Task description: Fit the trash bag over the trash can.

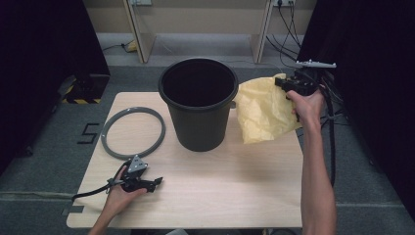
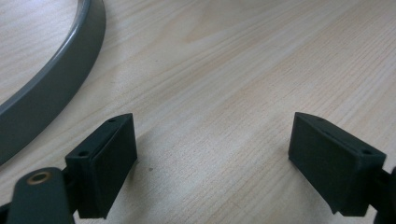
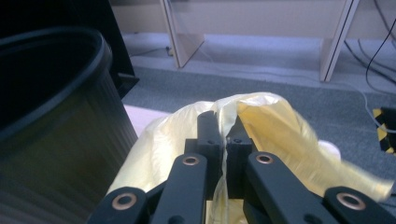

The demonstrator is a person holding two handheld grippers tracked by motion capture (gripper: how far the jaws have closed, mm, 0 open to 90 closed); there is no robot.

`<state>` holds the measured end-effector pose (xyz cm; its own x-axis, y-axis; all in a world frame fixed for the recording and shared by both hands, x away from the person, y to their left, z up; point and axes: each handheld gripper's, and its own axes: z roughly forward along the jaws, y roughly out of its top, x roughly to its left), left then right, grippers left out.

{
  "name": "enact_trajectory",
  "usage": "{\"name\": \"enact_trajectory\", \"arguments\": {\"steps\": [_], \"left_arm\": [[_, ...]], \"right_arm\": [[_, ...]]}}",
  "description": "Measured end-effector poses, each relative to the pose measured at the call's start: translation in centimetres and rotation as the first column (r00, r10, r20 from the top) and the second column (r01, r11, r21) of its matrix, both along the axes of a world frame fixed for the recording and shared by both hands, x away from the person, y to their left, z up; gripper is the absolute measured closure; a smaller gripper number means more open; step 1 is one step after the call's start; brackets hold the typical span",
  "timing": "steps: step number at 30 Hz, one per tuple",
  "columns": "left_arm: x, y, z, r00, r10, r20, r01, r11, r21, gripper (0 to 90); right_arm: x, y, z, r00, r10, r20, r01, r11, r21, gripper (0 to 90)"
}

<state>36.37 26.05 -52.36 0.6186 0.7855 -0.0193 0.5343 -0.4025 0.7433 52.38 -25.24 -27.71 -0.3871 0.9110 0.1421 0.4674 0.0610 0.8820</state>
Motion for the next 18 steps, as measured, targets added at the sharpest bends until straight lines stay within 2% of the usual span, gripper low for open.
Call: {"name": "enact_trajectory", "arguments": {"steps": [6, 12, 18], "left_arm": [[0.0, 0.0, 0.0, 1.0000, -0.003, 0.000, 0.003, 1.0000, 0.004, 14.4], [0.0, 0.0, 0.0, 1.0000, -0.003, 0.002, 0.003, 1.0000, 0.006, 14.4], [0.0, 0.0, 0.0, 1.0000, -0.002, 0.002, 0.002, 1.0000, 0.002, 14.4]], "right_arm": [[0.1, -0.1, 2.7, 0.9993, -0.012, 0.036, 0.011, 0.9992, 0.039, 88.9], [0.9, 0.0, 3.6, 0.9991, -0.021, 0.038, 0.018, 0.9975, 0.068, 88.8], [2.2, -0.7, 4.2, 0.9981, -0.057, 0.026, 0.053, 0.9916, 0.118, 88.9]]}}
